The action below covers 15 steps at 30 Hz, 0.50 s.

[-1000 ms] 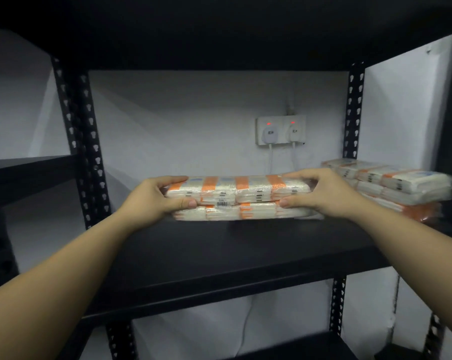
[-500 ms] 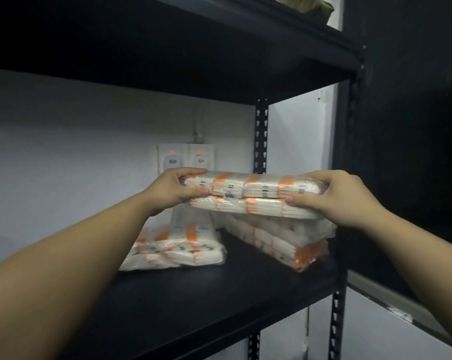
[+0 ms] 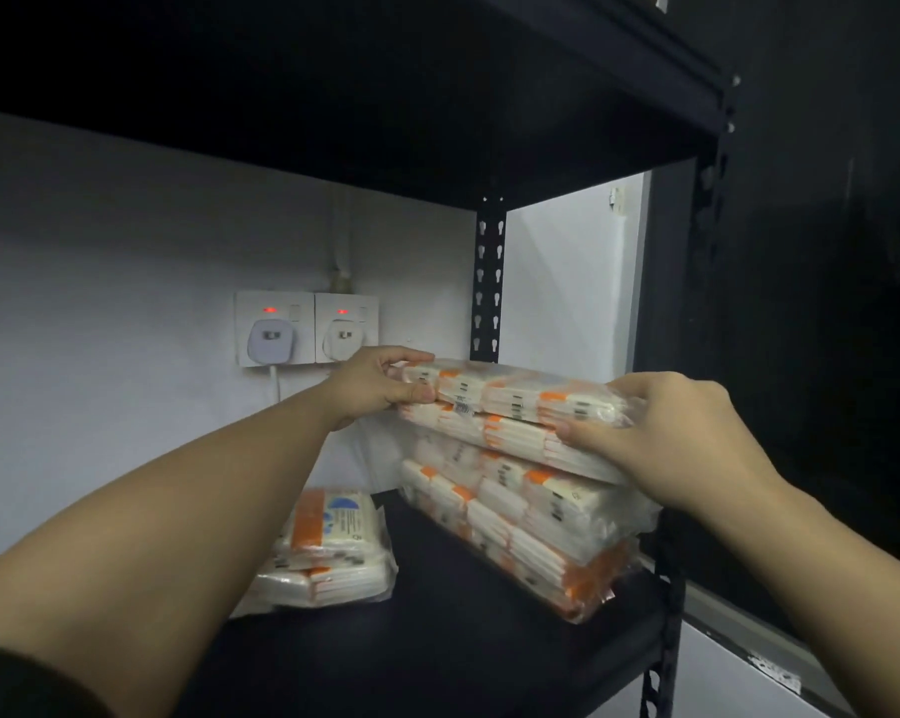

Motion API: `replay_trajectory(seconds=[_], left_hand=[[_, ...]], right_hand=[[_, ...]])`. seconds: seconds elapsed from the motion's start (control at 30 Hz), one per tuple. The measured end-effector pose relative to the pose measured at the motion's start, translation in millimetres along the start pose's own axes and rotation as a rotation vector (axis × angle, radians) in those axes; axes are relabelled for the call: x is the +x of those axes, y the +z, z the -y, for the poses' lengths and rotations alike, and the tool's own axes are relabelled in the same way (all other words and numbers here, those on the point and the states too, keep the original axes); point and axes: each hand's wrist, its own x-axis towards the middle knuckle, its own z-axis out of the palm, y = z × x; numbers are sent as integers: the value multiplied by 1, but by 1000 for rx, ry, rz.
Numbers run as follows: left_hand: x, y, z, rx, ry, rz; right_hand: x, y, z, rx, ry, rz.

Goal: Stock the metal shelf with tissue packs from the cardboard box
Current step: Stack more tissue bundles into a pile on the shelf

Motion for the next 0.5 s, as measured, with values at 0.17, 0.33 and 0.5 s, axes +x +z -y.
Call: replay_trajectory(seconds=[0.17,0.33,0.5], left_hand=[[18,5,9,-25,13,17],[29,13,11,-69,26,56],[27,19,23,-110,-5,72]], right_hand=[[-2,2,0,-87,3,-5],[-1,-1,3,-110,38,2],[-6,6,-2,-110,36,37]])
